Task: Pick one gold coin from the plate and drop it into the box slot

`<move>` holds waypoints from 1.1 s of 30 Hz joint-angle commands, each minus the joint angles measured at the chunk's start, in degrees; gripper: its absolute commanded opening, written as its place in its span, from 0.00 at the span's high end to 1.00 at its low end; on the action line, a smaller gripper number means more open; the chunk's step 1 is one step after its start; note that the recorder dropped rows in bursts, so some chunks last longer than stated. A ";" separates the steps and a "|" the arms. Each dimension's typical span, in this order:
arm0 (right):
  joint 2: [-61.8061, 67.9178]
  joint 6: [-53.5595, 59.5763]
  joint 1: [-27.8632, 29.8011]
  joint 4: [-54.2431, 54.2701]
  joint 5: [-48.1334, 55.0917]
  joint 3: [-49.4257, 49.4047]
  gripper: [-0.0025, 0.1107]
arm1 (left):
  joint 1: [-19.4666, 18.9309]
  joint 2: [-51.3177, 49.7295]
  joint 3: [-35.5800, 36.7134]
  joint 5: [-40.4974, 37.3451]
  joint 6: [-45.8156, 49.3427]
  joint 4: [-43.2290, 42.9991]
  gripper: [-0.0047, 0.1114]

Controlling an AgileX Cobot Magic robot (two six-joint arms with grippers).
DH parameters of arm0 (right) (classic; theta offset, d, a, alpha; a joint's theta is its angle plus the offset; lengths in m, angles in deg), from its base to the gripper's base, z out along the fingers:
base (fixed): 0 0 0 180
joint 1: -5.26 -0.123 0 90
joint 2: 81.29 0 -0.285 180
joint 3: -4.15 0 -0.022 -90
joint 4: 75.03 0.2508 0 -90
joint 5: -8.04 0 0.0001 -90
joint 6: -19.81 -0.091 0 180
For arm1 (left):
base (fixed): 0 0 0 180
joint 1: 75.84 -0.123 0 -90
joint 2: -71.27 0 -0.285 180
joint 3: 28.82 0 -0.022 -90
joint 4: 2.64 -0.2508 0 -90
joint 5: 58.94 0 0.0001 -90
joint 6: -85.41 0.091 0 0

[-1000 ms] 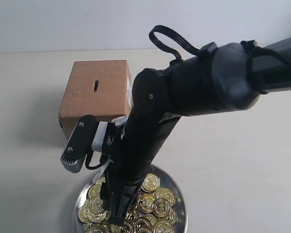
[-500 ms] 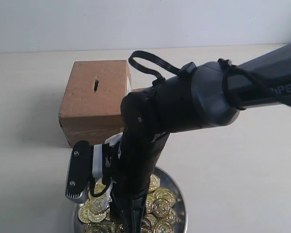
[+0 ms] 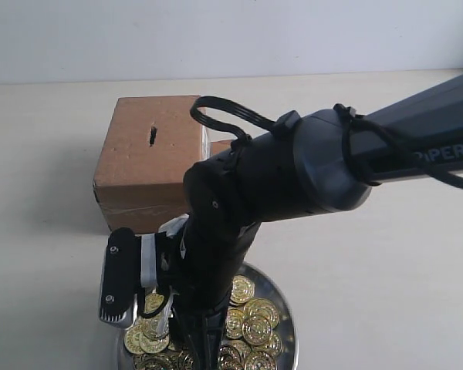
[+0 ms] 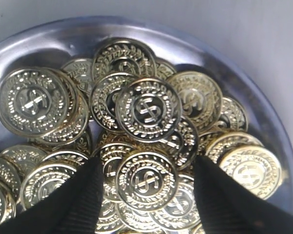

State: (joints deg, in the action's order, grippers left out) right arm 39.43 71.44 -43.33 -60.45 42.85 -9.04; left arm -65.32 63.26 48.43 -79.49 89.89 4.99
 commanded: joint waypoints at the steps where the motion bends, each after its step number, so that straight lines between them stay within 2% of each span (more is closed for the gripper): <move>1: -0.07 -3.25 -0.07 -4.09 0.81 0.43 0.51 | 0.33 0.22 -0.03 0.34 -0.21 0.09 0.96; 33: 1.86 -4.31 -0.07 -1.28 0.52 0.43 0.53 | 0.33 0.22 -0.03 0.34 -0.21 0.09 0.96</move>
State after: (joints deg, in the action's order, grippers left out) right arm 40.47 67.12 -43.33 -61.78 43.49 -8.80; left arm -65.32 63.26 48.43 -79.49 89.89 4.99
